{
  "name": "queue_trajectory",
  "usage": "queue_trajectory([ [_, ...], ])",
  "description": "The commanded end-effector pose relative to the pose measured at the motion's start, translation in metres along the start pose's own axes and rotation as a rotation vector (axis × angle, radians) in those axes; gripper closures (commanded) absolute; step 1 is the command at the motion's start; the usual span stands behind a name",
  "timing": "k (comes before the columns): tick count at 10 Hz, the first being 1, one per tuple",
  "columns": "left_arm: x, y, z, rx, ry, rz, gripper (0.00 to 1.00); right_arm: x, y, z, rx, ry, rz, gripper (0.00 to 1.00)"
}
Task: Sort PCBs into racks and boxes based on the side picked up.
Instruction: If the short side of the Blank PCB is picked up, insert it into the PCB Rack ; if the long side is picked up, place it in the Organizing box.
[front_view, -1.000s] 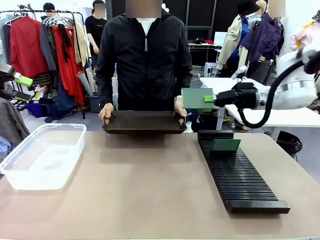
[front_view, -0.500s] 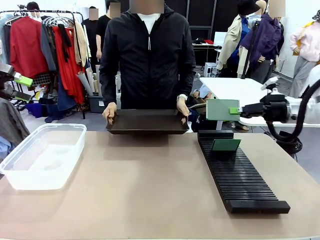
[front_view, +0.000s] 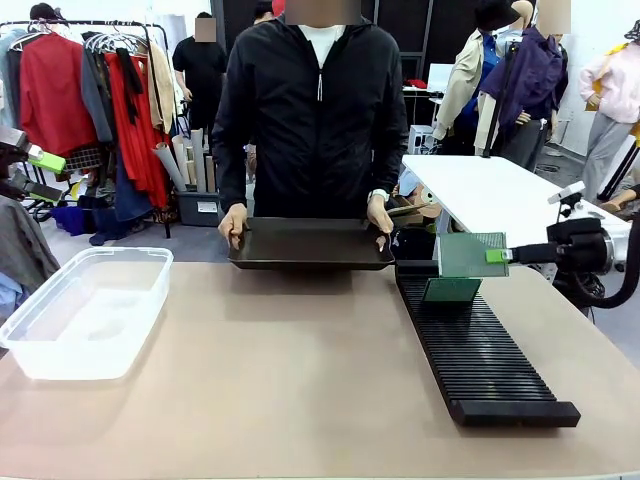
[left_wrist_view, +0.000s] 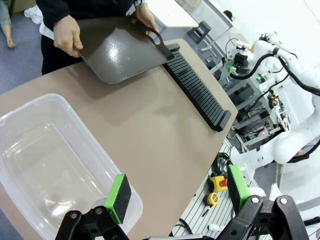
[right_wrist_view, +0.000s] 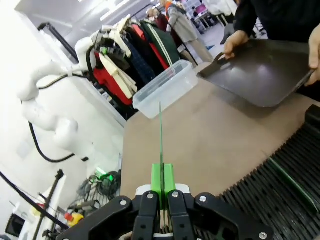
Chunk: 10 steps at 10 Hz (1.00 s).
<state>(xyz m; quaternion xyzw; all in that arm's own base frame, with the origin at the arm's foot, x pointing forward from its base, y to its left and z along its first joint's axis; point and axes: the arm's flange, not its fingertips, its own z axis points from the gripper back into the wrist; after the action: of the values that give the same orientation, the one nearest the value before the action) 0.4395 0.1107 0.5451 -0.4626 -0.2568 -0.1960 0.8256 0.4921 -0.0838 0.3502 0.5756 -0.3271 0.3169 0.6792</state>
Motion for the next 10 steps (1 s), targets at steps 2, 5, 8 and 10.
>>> queue_trajectory([
  [2, 0.000, -0.003, 0.000, -0.008, -0.004, -0.003, 0.00, -0.029, 0.000, 0.004, -0.001, 0.034, 0.120, 1.00],
  [5, 0.000, -0.003, 0.000, -0.008, -0.004, -0.003, 0.00, -0.062, -0.017, 0.007, -0.026, 0.056, 0.158, 1.00],
  [8, 0.000, -0.003, 0.000, -0.008, -0.004, -0.003, 0.00, -0.081, -0.026, 0.014, -0.054, 0.017, 0.185, 1.00],
  [10, 0.000, -0.003, 0.000, -0.008, -0.004, -0.003, 0.00, -0.090, -0.030, 0.015, -0.058, -0.010, 0.221, 1.00],
])
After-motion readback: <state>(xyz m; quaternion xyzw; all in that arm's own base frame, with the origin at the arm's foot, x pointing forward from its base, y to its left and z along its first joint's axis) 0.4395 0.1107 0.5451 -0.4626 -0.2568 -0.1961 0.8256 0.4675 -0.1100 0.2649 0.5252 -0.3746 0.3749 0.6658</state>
